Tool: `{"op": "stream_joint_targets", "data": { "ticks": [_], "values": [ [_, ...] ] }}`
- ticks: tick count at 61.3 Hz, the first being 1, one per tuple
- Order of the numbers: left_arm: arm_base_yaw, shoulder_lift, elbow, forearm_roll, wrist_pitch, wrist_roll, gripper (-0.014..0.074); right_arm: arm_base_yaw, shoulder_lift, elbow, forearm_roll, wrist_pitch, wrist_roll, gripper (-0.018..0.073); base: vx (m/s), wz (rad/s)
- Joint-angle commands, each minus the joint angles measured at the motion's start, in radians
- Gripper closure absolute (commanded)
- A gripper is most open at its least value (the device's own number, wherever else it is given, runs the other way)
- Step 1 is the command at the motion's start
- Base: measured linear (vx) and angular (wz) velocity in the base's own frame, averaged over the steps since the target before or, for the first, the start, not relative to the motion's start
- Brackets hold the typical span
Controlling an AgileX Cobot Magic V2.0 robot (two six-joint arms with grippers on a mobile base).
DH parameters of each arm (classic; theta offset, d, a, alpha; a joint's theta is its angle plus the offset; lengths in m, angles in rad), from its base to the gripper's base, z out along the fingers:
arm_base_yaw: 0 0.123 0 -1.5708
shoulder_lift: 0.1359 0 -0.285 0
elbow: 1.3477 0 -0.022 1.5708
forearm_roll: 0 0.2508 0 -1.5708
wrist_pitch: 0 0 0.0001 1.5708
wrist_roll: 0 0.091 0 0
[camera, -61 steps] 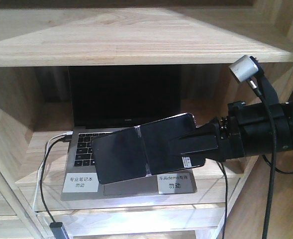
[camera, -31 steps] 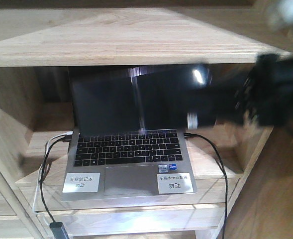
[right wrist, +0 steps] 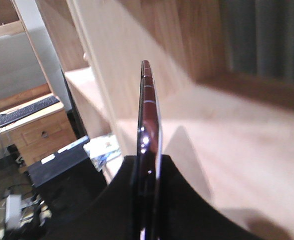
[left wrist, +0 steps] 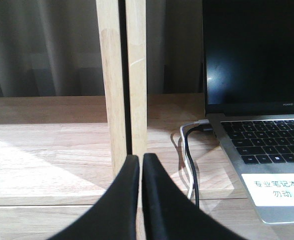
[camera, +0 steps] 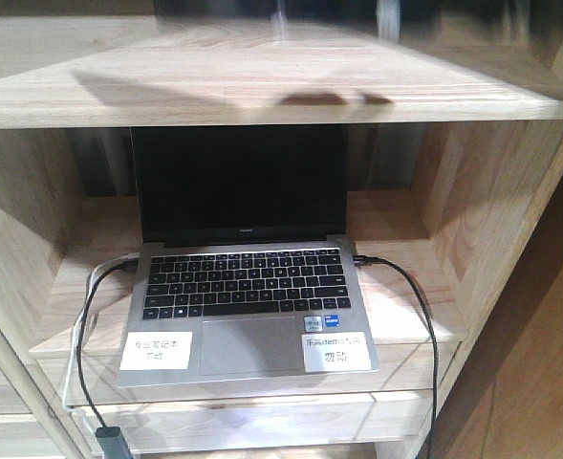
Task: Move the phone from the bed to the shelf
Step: 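Raise the right gripper with the phone up to the upper shelf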
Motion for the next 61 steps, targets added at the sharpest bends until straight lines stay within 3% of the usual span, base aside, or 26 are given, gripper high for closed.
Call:
{"op": "stream_joint_targets", "data": {
  "ticks": [1,16,22,32,44,61],
  "values": [
    [0.001,-0.006,0.002,-0.006,-0.073,-0.004,0.0596,-0.001,0.031,-0.110,0.085,-0.046,0.005,0.0561,0.00,0.00],
    [0.001,-0.006,0.002,-0.006,-0.073,-0.004,0.0596,0.013,0.184,-0.322,0.083,-0.042,0.045,0.0561,0.00,0.00],
    [0.001,-0.006,0.002,-0.006,-0.073,-0.004,0.0596,0.073,0.238,-0.404,0.054,-0.069,0.061,0.0561,0.00,0.00],
    [0.001,-0.006,0.002,-0.006,-0.073,-0.004,0.0596,0.192,0.340,-0.526,-0.099,-0.161,0.153,0.0561,0.00,0.00],
    [0.001,-0.006,0.002,-0.006,-0.073,-0.004,0.0596,0.282,0.451,-0.605,-0.211,-0.253,0.203,0.0561,0.00,0.00],
    [0.001,-0.006,0.002,-0.006,-0.073,-0.004,0.0596,0.327,0.591,-0.625,-0.227,-0.335,0.203,0.0561,0.00,0.00]
  ]
}}
